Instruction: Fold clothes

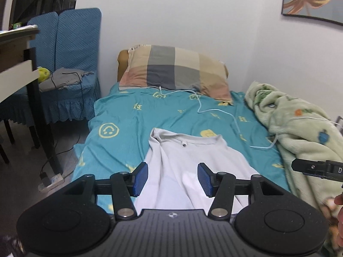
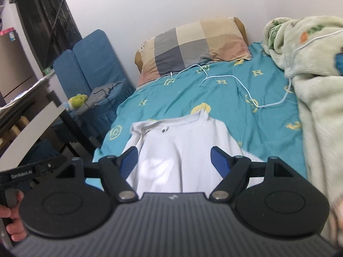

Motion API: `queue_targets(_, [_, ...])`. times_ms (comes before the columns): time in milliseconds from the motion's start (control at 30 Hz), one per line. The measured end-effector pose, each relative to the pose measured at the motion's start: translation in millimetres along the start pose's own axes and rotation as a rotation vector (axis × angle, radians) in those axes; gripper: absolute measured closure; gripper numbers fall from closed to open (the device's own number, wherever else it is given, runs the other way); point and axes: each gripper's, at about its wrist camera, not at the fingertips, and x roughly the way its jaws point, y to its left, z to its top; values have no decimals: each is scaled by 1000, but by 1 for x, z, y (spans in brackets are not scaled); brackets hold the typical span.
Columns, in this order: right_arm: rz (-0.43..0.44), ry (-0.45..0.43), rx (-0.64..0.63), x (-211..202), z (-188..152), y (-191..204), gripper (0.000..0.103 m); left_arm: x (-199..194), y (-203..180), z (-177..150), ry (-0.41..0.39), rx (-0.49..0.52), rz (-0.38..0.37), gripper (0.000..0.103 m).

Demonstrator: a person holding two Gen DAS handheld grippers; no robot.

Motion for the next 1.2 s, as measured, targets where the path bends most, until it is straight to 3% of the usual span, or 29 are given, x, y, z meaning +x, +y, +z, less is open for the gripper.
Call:
queue_targets(100, [-2,-11,8,-40,-15,10,26,-41,-11,-18,-11,-1,2,49])
queue_targets(367, [24,-27,-20,-85,-55,29,26,-49,3,-66,18,-35,24,49])
queue_targets(533, [24,-60,-40,-89,-55,32,26,-54,11,-97,37,-57,39,49])
queue_targets(1000, [-23,-55,-28,-84,-55,25,26,-34,0,-107,61,-2,70,49])
queue_targets(1200, [-80,-63,-24,-87,-56,22,26,-15,9,-101,88,-32,84,44])
